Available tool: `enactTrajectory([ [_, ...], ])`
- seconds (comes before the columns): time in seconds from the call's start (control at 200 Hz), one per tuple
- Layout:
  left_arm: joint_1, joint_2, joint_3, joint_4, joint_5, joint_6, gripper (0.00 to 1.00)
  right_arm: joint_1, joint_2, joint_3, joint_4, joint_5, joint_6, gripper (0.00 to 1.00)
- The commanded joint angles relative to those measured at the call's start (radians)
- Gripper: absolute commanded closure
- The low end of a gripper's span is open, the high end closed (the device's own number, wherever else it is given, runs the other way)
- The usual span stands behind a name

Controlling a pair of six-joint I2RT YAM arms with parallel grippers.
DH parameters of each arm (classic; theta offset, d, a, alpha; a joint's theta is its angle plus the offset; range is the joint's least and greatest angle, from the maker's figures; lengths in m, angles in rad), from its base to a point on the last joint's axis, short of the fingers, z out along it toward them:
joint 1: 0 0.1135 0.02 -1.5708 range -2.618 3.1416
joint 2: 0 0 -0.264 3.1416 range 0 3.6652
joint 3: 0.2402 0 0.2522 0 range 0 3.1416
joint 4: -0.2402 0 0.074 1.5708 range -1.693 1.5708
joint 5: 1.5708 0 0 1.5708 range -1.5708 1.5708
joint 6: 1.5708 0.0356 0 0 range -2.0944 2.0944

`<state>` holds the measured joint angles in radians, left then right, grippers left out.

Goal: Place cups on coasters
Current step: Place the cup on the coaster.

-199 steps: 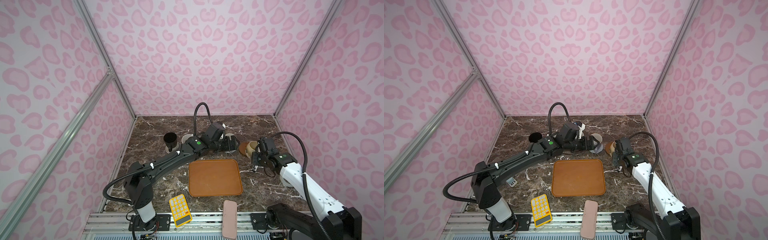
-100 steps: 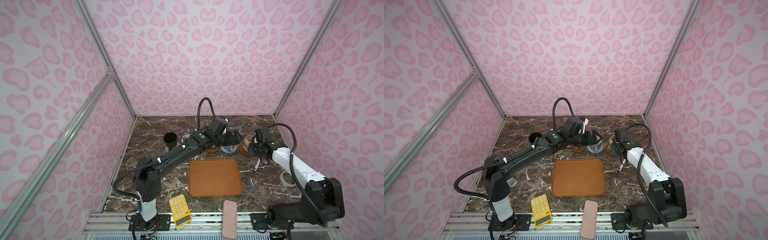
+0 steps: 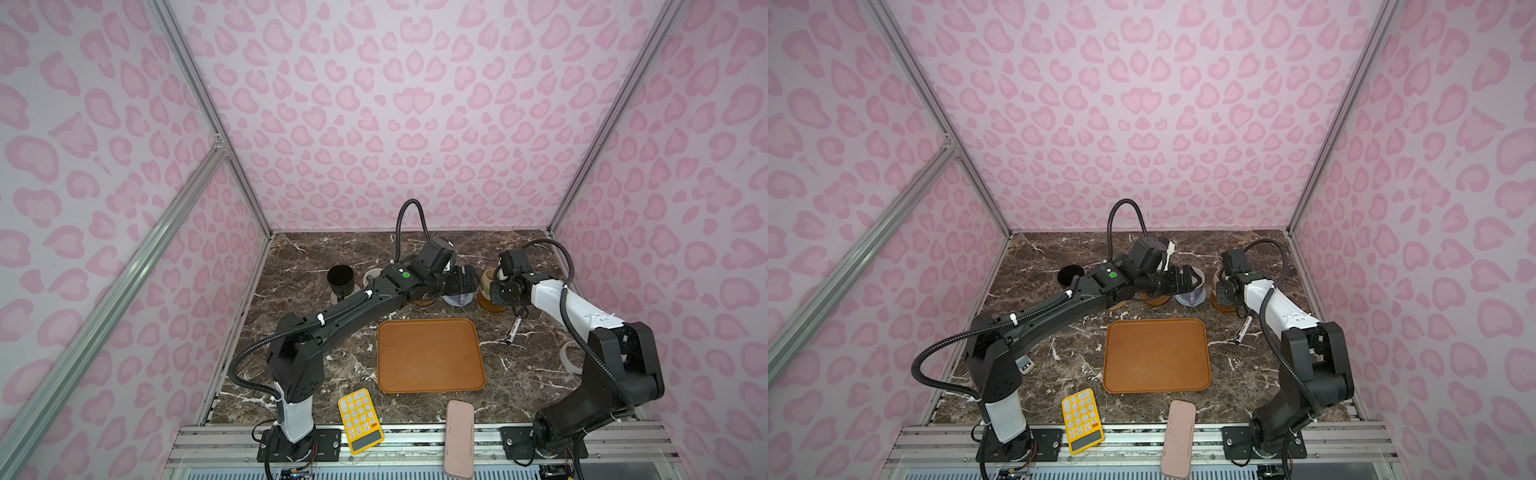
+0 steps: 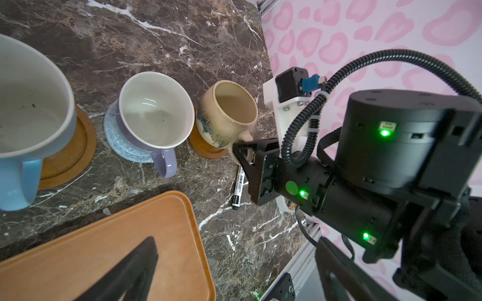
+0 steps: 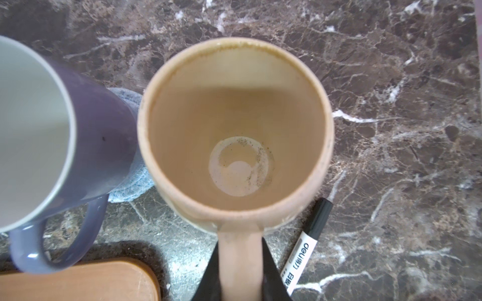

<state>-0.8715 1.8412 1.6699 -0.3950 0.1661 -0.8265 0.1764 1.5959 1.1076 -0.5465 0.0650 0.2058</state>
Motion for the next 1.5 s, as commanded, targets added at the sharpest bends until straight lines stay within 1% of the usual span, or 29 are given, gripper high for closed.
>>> enactTrajectory([
  [0.0,0.001,-0.019,-0.008,0.007,-0.015,0.010,0.04,0.001,0.011,0.005,0.064,0.033,-0.012,1.00],
  [0.295,0.003,-0.023,-0.023,0.018,-0.008,0.007,0.04,0.002,0.029,0.000,0.071,0.045,-0.025,1.00],
  [0.39,0.003,-0.029,-0.035,0.026,-0.008,0.004,0.04,0.001,0.030,-0.029,0.068,0.050,-0.018,1.00],
  [0.51,0.002,-0.031,-0.045,0.032,-0.006,0.002,0.04,0.000,0.028,-0.066,0.067,0.024,-0.003,1.00],
  [0.78,0.002,-0.040,-0.067,0.051,-0.004,-0.007,0.04,0.001,0.001,-0.101,0.048,0.018,0.021,1.00],
  [0.95,0.003,-0.045,-0.073,0.051,-0.003,-0.008,0.04,0.000,0.012,-0.104,0.037,0.015,0.028,0.97],
  [1.15,0.002,-0.054,-0.093,0.059,-0.008,-0.012,0.04,0.000,0.000,-0.130,0.039,0.016,0.036,0.96],
  [1.245,0.003,-0.053,-0.099,0.066,-0.004,-0.016,0.04,0.000,-0.003,-0.141,0.037,0.013,0.039,0.94],
  [1.32,0.003,-0.051,-0.099,0.068,-0.002,-0.018,0.04,0.000,-0.004,-0.143,0.033,0.020,0.046,0.89],
  [1.495,0.003,-0.053,-0.099,0.069,-0.004,-0.018,0.04,-0.003,-0.003,-0.135,0.018,0.047,0.059,0.83],
])
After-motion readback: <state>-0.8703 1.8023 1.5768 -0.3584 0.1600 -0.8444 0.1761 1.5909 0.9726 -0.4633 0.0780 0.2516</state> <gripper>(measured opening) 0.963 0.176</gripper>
